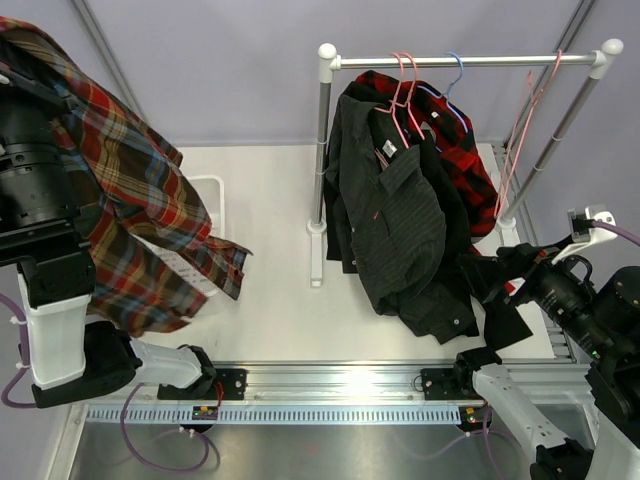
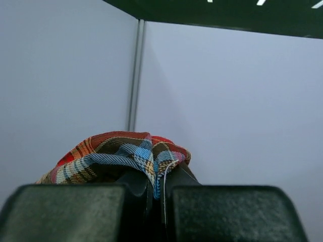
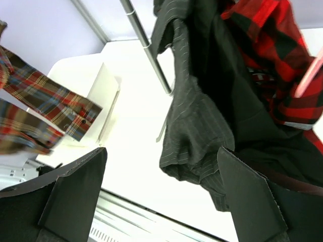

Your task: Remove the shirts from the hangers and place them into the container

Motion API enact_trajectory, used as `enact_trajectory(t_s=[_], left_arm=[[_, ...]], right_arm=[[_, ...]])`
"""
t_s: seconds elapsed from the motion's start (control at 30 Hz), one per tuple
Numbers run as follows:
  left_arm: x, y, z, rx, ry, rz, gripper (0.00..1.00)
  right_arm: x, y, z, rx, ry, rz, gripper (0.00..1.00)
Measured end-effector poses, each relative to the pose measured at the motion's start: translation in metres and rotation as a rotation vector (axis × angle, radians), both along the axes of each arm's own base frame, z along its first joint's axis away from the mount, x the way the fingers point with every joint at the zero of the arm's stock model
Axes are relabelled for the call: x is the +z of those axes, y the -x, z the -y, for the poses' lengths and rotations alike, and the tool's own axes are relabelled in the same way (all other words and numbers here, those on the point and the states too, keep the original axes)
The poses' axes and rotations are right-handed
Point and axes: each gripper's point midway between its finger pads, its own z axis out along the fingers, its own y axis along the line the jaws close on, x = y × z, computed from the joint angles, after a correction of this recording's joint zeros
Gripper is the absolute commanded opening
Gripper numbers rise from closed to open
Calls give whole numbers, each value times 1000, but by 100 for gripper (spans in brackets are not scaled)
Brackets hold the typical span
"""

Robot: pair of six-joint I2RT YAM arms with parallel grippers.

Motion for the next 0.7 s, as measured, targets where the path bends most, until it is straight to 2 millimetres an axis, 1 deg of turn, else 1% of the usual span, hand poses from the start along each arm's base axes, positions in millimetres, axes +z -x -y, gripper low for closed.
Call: enact_trajectory(t_s=[0.17, 0.27, 0.37, 0.43, 0.53, 0.63, 0.7], left_arm=[[17, 12, -17, 81, -24, 79, 0], [34, 17, -28, 161, -26, 153, 0], [47, 16, -30, 222, -46, 222, 0], [53, 10, -30, 258, -66, 258, 0], [57, -4, -29, 295, -87, 296, 0], [53, -29, -30, 326, -116, 290, 0], [45, -51, -33, 338, -129, 260, 0]], right_arm=[[-12, -4, -6, 34, 5, -37, 99], [-20, -8, -9, 46, 10, -56, 99], [-27, -12, -12, 56, 16, -82, 100], [-28, -15, -14, 69, 20, -94, 100], [-31, -19, -18, 87, 28, -115, 99], [-34, -23, -22, 103, 38, -132, 99], [-36, -24, -23, 108, 45, -139, 100]])
